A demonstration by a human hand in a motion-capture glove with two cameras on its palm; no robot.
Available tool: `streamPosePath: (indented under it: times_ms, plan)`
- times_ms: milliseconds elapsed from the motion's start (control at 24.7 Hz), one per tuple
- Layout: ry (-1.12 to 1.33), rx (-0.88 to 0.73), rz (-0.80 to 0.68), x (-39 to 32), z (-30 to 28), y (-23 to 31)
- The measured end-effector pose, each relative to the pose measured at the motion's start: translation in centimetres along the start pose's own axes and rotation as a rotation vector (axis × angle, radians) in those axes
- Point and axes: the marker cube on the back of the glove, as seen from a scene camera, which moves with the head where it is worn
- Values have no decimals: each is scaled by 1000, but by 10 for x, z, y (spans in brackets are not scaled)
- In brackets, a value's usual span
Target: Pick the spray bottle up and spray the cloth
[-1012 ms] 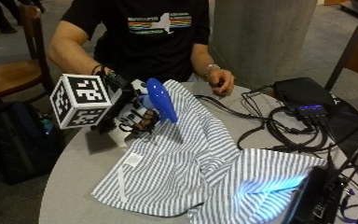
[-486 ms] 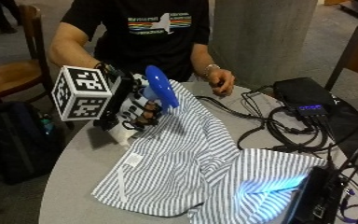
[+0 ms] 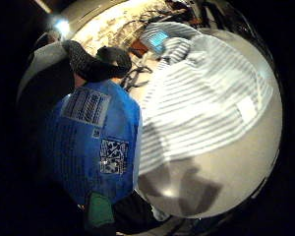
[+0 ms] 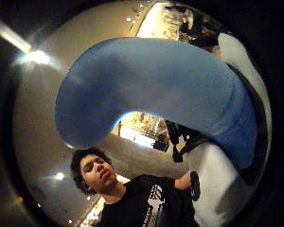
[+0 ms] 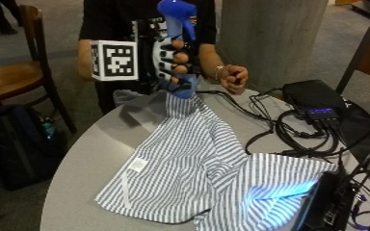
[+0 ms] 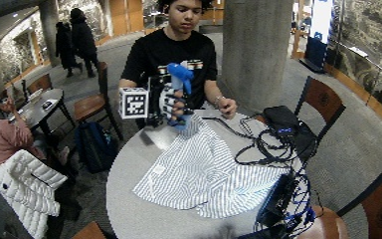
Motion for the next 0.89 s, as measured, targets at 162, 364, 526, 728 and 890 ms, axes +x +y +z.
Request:
streamPosePath:
  times_ms: [162, 364, 526, 728, 890]
  plan:
    - [-103, -68, -42, -2, 59, -2]
    - [-132, -133, -12, 25, 121, 1]
    - [-107, -154, 2, 42, 153, 7]
    - [-88, -167, 17, 54, 174, 15]
    - [-83, -192, 25, 57, 182, 20]
